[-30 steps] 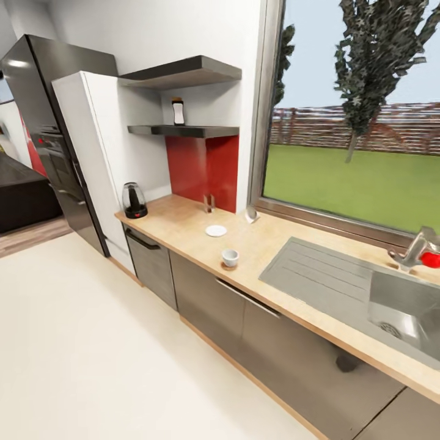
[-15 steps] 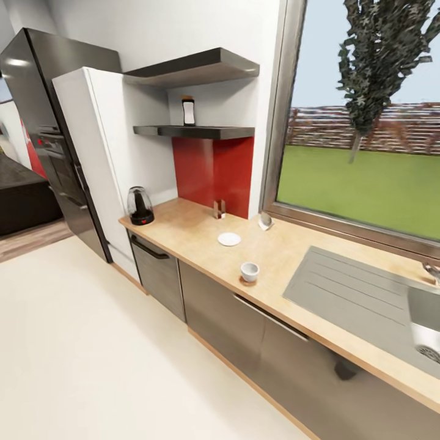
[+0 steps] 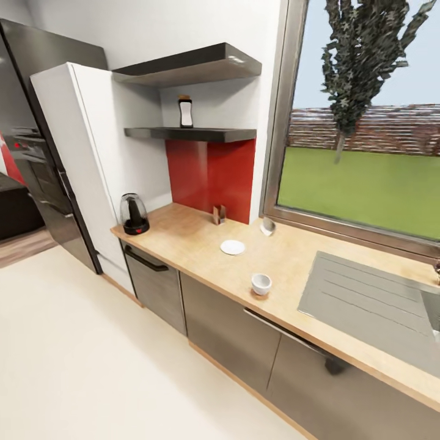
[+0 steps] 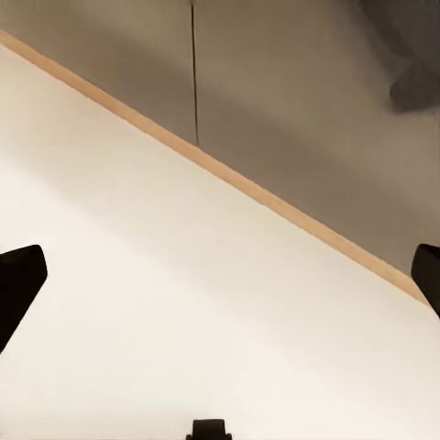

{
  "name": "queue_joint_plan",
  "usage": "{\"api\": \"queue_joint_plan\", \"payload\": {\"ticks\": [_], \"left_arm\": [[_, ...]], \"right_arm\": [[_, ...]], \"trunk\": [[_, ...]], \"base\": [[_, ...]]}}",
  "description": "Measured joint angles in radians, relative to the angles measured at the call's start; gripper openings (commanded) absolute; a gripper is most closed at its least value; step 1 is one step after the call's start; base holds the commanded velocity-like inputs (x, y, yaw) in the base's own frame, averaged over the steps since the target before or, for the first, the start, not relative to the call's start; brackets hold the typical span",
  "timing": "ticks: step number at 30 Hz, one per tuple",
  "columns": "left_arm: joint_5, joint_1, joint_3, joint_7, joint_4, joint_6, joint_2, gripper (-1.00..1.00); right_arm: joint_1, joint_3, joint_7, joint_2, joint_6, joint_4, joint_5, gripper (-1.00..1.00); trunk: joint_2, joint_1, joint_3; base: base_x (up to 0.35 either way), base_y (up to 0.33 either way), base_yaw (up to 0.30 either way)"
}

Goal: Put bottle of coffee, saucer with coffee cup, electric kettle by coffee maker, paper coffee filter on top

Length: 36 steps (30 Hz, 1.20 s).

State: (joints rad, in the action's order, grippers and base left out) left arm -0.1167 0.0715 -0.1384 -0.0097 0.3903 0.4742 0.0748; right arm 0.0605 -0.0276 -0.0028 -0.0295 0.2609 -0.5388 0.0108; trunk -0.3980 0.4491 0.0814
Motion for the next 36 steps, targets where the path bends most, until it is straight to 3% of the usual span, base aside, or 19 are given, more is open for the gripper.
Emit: {"api": "queue_joint_plan", "payload": {"ticks": [16,36], "left_arm": [[-0.001,0.000,-0.001,0.000,0.000,0.000,0.000,1.00],[0.000,0.000,0.000,0.000,0.000,0.000,0.000,1.00]], "right_arm": [[0.000,0.000,0.000,0.000,0.000,0.000,0.000,1.00],[0.000,0.000,0.000,0.000,-0.002,0.001,0.000,1.00]], "trunk": [[0.000,0.000,-0.002],[0.000,0.000,-0.002]], "base": [[0.156,0.301,-0.041],[0.145,0.306,-0.249]]}}
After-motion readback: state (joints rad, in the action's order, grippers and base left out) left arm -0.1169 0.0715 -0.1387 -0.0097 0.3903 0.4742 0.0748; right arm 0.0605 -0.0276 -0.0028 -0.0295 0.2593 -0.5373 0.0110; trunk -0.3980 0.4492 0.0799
